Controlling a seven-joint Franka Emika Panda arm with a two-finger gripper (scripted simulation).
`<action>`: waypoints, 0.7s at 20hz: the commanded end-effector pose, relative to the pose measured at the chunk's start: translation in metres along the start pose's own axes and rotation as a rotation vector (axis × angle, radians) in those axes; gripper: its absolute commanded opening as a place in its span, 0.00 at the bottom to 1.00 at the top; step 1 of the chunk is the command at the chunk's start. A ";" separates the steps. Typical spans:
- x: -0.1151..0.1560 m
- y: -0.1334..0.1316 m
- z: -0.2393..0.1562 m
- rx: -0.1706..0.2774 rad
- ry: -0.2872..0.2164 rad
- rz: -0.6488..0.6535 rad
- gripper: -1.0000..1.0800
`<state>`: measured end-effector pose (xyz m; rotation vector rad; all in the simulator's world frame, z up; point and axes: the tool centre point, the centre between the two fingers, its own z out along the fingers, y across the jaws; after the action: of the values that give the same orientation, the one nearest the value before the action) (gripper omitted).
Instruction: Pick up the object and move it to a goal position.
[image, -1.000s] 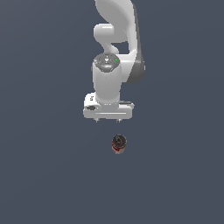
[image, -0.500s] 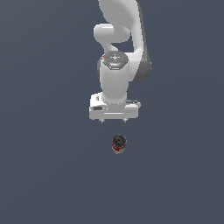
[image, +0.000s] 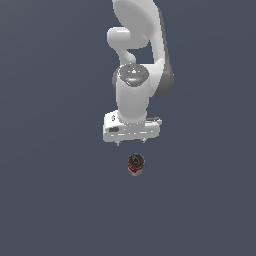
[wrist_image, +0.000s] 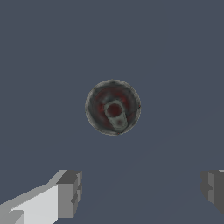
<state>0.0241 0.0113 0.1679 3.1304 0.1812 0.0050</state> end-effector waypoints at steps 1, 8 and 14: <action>0.006 -0.002 0.004 -0.001 -0.001 -0.043 0.96; 0.031 -0.010 0.022 0.001 -0.003 -0.211 0.96; 0.045 -0.016 0.034 0.004 -0.002 -0.317 0.96</action>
<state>0.0642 0.0303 0.1361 3.0735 0.6349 -0.0014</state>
